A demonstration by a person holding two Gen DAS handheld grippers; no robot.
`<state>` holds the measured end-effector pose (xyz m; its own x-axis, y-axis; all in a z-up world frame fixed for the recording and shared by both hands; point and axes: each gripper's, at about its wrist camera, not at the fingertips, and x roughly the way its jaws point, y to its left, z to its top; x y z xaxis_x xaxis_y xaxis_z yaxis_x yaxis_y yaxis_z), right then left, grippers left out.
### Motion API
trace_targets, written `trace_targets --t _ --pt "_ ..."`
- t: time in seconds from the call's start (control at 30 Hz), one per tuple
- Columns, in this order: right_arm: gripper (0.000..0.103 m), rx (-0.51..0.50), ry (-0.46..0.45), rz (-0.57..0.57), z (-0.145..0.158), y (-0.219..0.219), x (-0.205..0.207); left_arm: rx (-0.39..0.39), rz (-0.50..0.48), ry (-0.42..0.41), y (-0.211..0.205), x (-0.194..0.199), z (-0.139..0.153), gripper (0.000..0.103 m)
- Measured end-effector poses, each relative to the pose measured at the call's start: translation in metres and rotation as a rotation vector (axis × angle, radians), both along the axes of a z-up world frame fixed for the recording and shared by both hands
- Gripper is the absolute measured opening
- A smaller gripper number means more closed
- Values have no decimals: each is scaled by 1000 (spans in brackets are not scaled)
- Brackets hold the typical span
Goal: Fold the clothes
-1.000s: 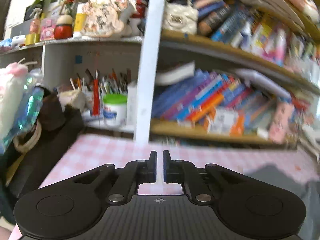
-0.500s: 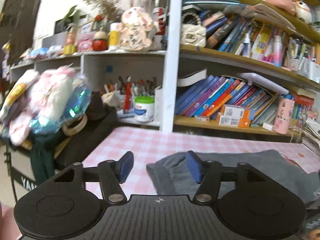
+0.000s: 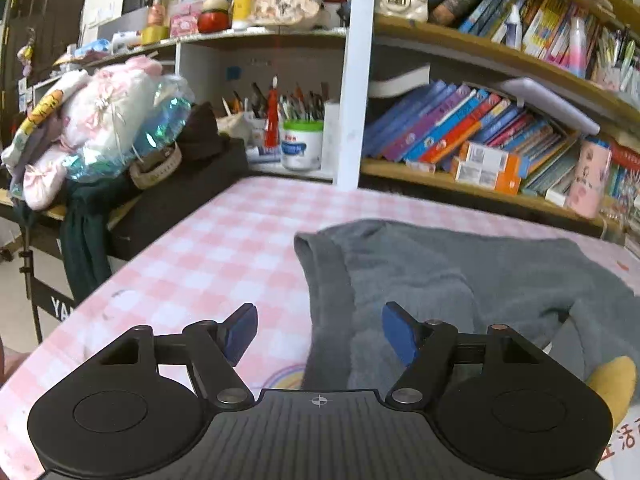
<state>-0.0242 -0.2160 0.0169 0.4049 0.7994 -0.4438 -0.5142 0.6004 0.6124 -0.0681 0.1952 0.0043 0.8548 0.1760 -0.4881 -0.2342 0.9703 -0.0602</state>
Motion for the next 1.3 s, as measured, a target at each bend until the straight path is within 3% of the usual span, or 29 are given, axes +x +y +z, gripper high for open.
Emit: trace_targets --t 0.17,0.3,0.47,0.6,1.03,1.3 --pt "46 -137 -106 -170 6 -26 5 17 -31 49 -12 11 -10 71" --pt "48 -147 -78 -189 -6 -35 12 52 -52 94 -20 21 -17 75" --pt "49 -194 -61 -203 -16 -27 21 25 -55 164 -9 33 -27 82" --pt "49 -205 -72 -200 -17 -24 23 22 -61 185 3 36 -30 82" --pt "50 -278 -120 -207 -17 -9 41 132 107 183 60 61 -30 82" --pt "49 -424 -215 -181 -19 37 93 86 209 168 96 83 -33 82"
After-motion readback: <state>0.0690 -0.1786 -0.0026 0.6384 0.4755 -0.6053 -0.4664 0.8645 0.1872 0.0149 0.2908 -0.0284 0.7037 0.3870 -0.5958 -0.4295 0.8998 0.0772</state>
